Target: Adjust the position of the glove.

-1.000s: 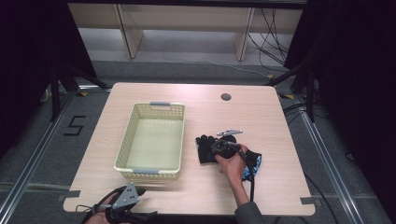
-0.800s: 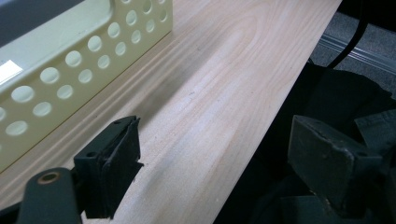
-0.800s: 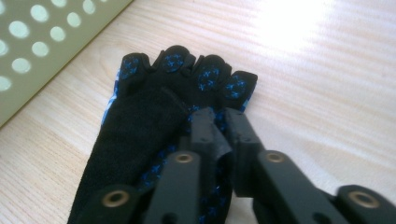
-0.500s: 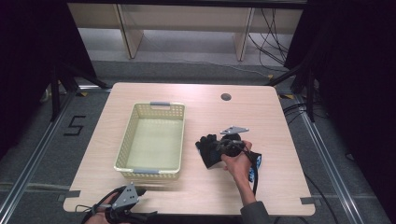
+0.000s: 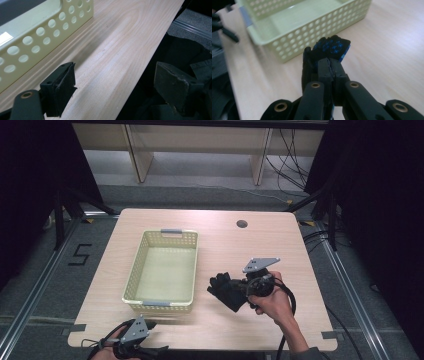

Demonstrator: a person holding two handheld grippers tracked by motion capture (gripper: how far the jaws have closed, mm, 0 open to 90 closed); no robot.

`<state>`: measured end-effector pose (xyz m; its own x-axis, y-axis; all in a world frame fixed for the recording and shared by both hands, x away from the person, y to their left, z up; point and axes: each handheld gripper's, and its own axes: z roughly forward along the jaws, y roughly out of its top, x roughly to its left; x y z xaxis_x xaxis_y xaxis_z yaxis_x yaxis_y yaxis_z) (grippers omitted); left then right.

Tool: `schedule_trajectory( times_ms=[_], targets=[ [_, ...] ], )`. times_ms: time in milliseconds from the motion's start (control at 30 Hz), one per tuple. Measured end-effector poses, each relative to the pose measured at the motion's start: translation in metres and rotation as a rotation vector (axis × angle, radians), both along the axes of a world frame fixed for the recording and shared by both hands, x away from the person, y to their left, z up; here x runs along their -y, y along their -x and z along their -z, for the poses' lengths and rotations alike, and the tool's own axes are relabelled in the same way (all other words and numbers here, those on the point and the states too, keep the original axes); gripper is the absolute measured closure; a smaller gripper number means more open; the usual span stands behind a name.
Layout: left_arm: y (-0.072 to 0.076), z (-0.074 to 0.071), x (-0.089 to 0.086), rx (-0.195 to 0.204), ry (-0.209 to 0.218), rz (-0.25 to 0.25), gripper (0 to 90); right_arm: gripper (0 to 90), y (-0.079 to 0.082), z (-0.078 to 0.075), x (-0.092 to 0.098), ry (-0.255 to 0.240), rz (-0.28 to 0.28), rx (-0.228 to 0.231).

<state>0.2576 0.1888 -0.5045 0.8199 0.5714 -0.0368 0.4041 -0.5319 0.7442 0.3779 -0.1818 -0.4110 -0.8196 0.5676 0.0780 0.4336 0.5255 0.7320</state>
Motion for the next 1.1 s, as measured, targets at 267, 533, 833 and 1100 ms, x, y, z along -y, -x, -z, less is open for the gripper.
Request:
schedule_trajectory(
  times_ms=[267,533,833,1100],
  targets=[
    [0.000,0.001,0.001,0.004,0.026,0.001,16.9,89.1,0.010,0.017,-0.005,0.039,-0.169,-0.059],
    [0.001,0.001,0.001,-0.011,0.019,-0.004,16.9,89.0,0.010,0.032,-0.025,0.161,-0.330,-0.067],
    [0.001,0.001,0.000,-0.004,0.000,0.006,16.9,87.9,-0.007,0.050,-0.038,0.253,-0.369,-0.114],
    [0.002,0.001,0.001,0.002,0.001,0.009,16.9,73.0,-0.019,0.059,-0.037,0.256,-0.342,-0.083]
  ],
)
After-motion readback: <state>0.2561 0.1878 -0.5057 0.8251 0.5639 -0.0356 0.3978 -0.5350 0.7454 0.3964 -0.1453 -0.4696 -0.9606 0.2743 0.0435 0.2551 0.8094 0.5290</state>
